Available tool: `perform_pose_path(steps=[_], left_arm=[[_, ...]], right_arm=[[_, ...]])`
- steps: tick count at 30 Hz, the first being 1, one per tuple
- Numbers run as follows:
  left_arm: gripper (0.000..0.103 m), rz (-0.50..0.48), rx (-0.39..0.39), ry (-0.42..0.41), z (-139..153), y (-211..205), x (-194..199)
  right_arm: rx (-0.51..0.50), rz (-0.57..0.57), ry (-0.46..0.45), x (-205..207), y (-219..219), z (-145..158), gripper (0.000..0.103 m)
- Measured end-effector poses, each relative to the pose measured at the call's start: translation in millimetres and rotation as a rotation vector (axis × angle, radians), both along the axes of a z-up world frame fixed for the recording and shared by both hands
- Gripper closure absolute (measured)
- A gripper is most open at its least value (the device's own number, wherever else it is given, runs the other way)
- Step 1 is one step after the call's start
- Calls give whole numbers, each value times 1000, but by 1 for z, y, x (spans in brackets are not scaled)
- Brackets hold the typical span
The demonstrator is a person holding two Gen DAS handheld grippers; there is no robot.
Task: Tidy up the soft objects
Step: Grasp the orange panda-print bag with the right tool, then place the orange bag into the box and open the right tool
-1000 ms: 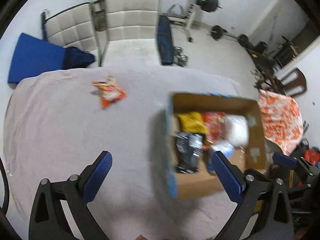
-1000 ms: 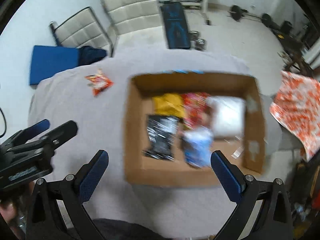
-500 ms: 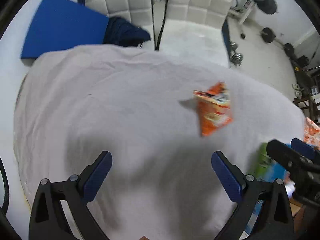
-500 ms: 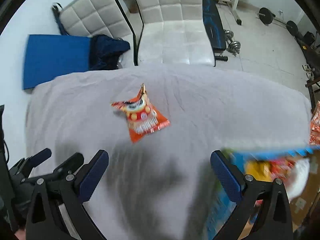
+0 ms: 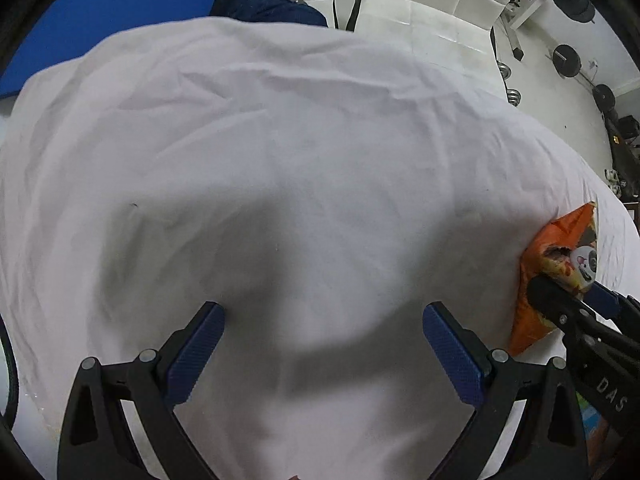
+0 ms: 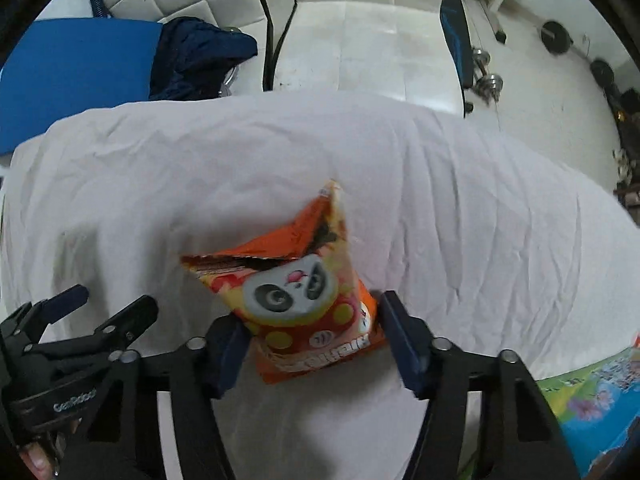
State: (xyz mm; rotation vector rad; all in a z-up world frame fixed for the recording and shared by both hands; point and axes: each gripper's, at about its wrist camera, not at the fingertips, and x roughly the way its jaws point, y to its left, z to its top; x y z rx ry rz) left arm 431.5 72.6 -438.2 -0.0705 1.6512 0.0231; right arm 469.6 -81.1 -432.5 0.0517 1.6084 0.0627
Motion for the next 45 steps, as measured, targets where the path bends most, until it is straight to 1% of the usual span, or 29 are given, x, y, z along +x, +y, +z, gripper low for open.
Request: perform_pose_path(steps=[3, 5, 8, 11, 12, 14, 17, 18, 20, 23, 24, 25, 30, 34, 37, 41, 45], left_arm=[[1, 10, -21, -5, 2, 0, -4], [1, 8, -30, -25, 9, 0, -9], [1, 1, -33, -71, 28, -4, -18], [1, -4, -45, -127, 54, -10, -36], [1, -2, -47, -143, 62, -12, -40], [1, 6, -56, -192, 86, -16, -58], [1, 12, -99, -252, 119, -31, -88], [1, 3, -115, -255, 127, -39, -96], [1, -21, -142, -255, 145, -61, -112], [1, -72, -235, -247, 168, -106, -139], [1, -91, -242, -241, 171, -121, -143], [1, -112, -243, -241, 175, -133, -148], [1, -237, -211, -265, 198, -203, -184], [1, -310, -188, -260, 205, -252, -202], [1, -346, -169, -266, 202, -280, -209], [1, -382, -136, -264, 193, -311, -216], [1, -399, -105, -262, 189, -328, -224]], right_arm=[[-26, 33, -6, -1, 7, 8, 56], [-32, 44, -3, -4, 6, 18, 56], [-21, 46, -29, -12, 2, 38, 56], [6, 44, -70, -25, -7, 67, 56], [15, 49, -91, -33, -12, 82, 56], [33, 47, -124, -48, -21, 105, 56], [66, 25, -162, -82, -49, 145, 56], [77, 4, -175, -99, -66, 159, 56], [88, -28, -176, -126, -92, 178, 56], [85, -93, -159, -170, -146, 197, 56], [67, -119, -152, -188, -170, 203, 56], [53, -132, -149, -199, -184, 207, 56], [-40, -227, -96, -262, -275, 216, 56], [-84, -259, -54, -292, -324, 211, 56], [-104, -268, -34, -303, -348, 201, 56], [-121, -268, 2, -305, -373, 174, 56], [-123, -265, 21, -304, -376, 155, 56]])
